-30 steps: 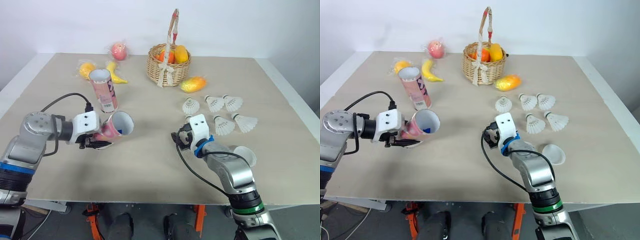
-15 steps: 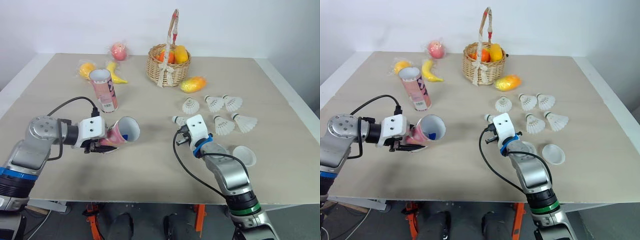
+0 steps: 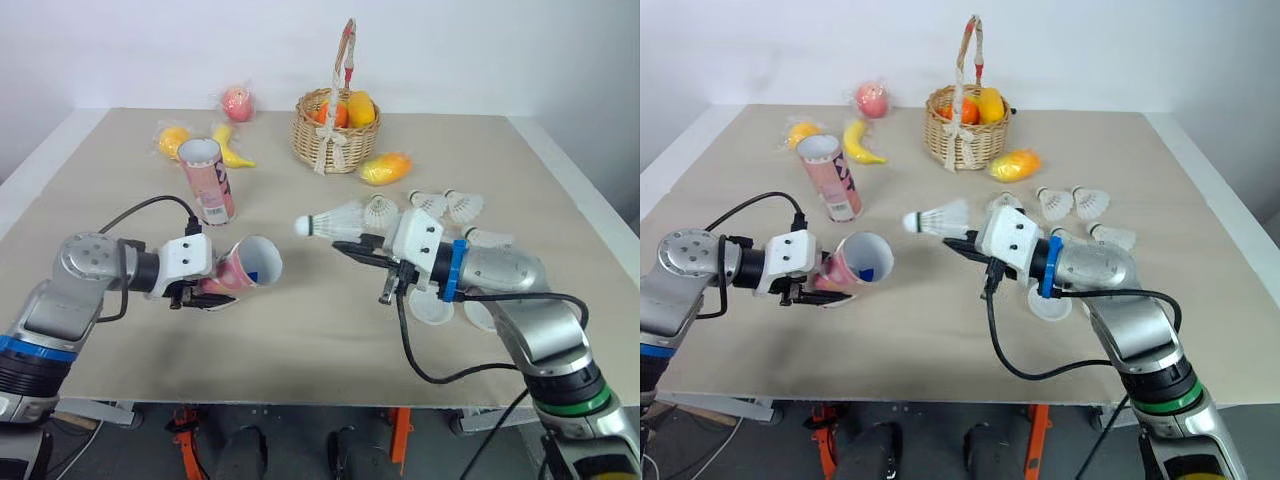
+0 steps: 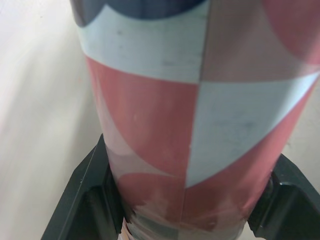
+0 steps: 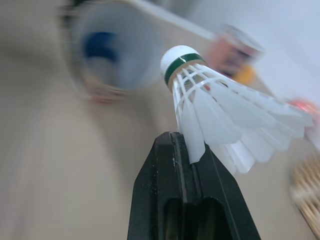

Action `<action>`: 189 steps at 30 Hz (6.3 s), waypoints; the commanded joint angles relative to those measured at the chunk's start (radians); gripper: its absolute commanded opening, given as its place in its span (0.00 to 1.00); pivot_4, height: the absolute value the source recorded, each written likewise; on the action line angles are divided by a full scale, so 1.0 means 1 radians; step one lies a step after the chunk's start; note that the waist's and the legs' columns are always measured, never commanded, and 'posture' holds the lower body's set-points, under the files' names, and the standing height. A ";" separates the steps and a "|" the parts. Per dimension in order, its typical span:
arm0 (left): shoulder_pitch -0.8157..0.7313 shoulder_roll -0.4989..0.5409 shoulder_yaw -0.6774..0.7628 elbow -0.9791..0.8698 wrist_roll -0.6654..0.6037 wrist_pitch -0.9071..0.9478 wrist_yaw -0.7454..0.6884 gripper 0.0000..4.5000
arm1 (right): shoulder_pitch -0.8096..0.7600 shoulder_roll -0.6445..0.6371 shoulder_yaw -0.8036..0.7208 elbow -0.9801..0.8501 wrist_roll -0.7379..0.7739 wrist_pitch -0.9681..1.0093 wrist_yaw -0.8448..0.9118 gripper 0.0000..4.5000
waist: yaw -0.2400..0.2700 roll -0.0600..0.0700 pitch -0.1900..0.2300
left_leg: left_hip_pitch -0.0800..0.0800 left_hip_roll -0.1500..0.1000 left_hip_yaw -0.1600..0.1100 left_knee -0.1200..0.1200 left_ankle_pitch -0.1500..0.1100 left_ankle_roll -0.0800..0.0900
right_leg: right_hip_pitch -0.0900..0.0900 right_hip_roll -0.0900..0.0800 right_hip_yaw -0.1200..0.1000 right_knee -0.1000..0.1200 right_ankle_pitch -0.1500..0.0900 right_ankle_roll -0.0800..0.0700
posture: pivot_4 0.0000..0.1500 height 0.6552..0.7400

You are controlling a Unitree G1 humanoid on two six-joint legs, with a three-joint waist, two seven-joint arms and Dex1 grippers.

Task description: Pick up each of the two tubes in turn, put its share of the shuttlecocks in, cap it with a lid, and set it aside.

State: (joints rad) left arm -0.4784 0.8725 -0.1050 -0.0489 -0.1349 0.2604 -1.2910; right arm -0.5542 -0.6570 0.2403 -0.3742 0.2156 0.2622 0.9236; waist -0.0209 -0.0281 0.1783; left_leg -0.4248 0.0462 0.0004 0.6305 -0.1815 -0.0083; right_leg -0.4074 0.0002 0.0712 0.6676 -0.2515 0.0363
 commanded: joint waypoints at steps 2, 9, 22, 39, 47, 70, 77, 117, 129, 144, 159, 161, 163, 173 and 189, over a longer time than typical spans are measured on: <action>-0.001 -0.026 -0.051 0.013 -0.016 0.002 -0.032 0.60 | -0.084 0.009 0.064 0.068 -0.067 -0.095 0.078 0.01 | 0.000 0.000 0.000 | 0.000 0.000 0.001 0.001 0.000 0.000 | 0.000 -0.001 0.000 0.000 0.000 0.000 | 1.00 1.00; -0.012 -0.038 -0.054 0.035 -0.019 0.010 -0.044 0.60 | -0.219 0.073 0.129 0.206 -0.126 -0.203 0.153 0.01 | 0.001 0.000 0.000 | -0.001 -0.001 0.001 0.004 0.000 0.000 | 0.000 -0.003 0.000 0.000 0.002 0.002 | 1.00 1.00; -0.012 -0.050 -0.069 0.054 0.003 0.023 -0.039 0.60 | -0.317 0.116 0.098 0.206 0.044 -0.058 0.338 0.77 | 0.002 0.001 0.000 | -0.001 -0.002 0.001 0.004 0.000 0.000 | 0.001 -0.004 0.000 0.002 0.002 0.001 | 1.00 1.00; 0.036 -0.039 -0.055 0.033 0.001 0.016 -0.033 0.60 | -0.184 0.440 -0.202 0.498 -0.168 0.443 -0.648 0.77 | -0.002 0.006 -0.006 | 0.001 -0.003 0.002 0.004 0.000 0.001 | -0.003 -0.003 0.002 0.013 -0.002 -0.005 | 1.00 1.00; 0.032 -0.042 -0.053 0.034 -0.001 0.021 -0.030 0.60 | -0.265 0.458 -0.194 0.699 -0.205 0.385 -0.722 0.77 | -0.002 0.006 -0.006 | 0.001 -0.004 0.002 0.004 0.000 0.001 | -0.003 -0.004 0.002 0.012 -0.002 -0.004 | 1.00 1.00; 0.049 -0.056 -0.025 -0.014 -0.021 0.070 -0.003 0.60 | -0.588 0.494 -0.233 1.455 -0.268 -0.023 -0.930 0.15 | -0.006 0.007 -0.006 | 0.001 -0.006 0.002 0.001 -0.001 0.001 | -0.002 -0.006 0.002 0.012 -0.003 -0.005 | 1.00 1.00; 0.059 -0.055 -0.023 -0.024 -0.024 0.072 0.002 0.60 | -0.523 0.467 -0.196 1.264 -0.266 -0.079 -0.761 0.02 | -0.006 0.007 -0.005 | 0.001 -0.006 0.001 0.001 -0.001 0.001 | -0.002 -0.005 0.002 0.012 -0.003 -0.005 | 1.00 1.00; 0.048 -0.078 -0.045 -0.005 -0.015 0.062 -0.008 0.60 | -0.304 0.103 0.055 0.195 0.042 0.009 0.346 0.70 | 0.002 0.010 -0.005 | 0.001 -0.015 -0.004 0.004 -0.003 0.002 | 0.002 -0.016 -0.001 0.013 -0.010 0.002 | 1.00 1.00; 0.058 -0.077 -0.053 -0.007 -0.016 0.052 -0.013 0.60 | 0.077 -0.011 -0.345 0.161 0.002 0.305 -0.137 0.70 | 0.003 0.010 -0.005 | 0.000 -0.020 -0.004 0.003 -0.004 0.004 | 0.003 -0.022 -0.003 0.012 -0.013 0.004 | 1.00 1.00; 0.018 -0.097 -0.088 0.052 -0.004 0.010 -0.033 0.60 | 0.383 -0.051 -0.521 -0.074 0.117 0.552 -0.286 0.70 | 0.000 0.013 -0.008 | 0.002 -0.023 -0.001 0.005 -0.005 0.006 | 0.005 -0.023 0.001 0.012 -0.015 0.015 | 1.00 1.00; 0.009 -0.098 -0.078 0.052 0.000 0.020 -0.028 0.60 | 0.194 0.037 -0.378 0.247 -0.022 0.475 -0.469 0.70 | 0.001 0.014 -0.008 | 0.001 -0.025 -0.003 0.005 -0.005 0.006 | 0.006 -0.025 0.001 0.010 -0.015 0.016 | 1.00 1.00; 0.008 -0.097 -0.077 0.049 -0.001 0.023 -0.027 0.60 | 0.174 0.049 -0.369 0.273 -0.028 0.476 -0.479 0.70 | 0.001 0.014 -0.008 | 0.001 -0.025 -0.003 0.005 -0.005 0.006 | 0.006 -0.024 0.001 0.010 -0.015 0.016 | 1.00 1.00; 0.008 -0.095 -0.074 0.047 -0.002 0.026 -0.027 0.60 | 0.157 0.061 -0.365 0.289 -0.027 0.481 -0.487 0.70 | 0.001 0.014 -0.008 | 0.001 -0.025 -0.003 0.005 -0.005 0.006 | 0.006 -0.024 0.001 0.010 -0.015 0.016 | 1.00 1.00; 0.006 -0.091 -0.070 0.041 -0.004 0.033 -0.025 0.60 | 0.154 0.072 -0.342 0.244 -0.015 0.475 -0.462 0.01 | 0.001 0.014 -0.008 | 0.000 -0.025 -0.003 0.005 -0.005 0.006 | 0.006 -0.024 0.001 0.010 -0.015 0.016 | 1.00 1.00; -0.015 -0.110 -0.089 0.085 0.010 0.005 -0.036 0.60 | 0.022 -0.127 -0.193 -0.137 0.139 0.165 0.075 0.01 | 0.002 0.015 -0.008 | 0.000 -0.025 -0.004 0.005 -0.005 0.006 | 0.006 -0.025 0.000 0.010 -0.015 0.017 | 1.00 1.00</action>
State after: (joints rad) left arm -0.5080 0.7810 -0.1254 0.0183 -0.1335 0.2667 -1.3092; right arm -0.5046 -0.7648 0.0262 -0.4791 0.3408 0.4884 0.9174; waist -0.0190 -0.0131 0.1707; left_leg -0.4243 0.0212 -0.0041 0.6359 -0.1864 -0.0020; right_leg -0.4008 -0.0243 0.0702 0.6771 -0.2669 0.0529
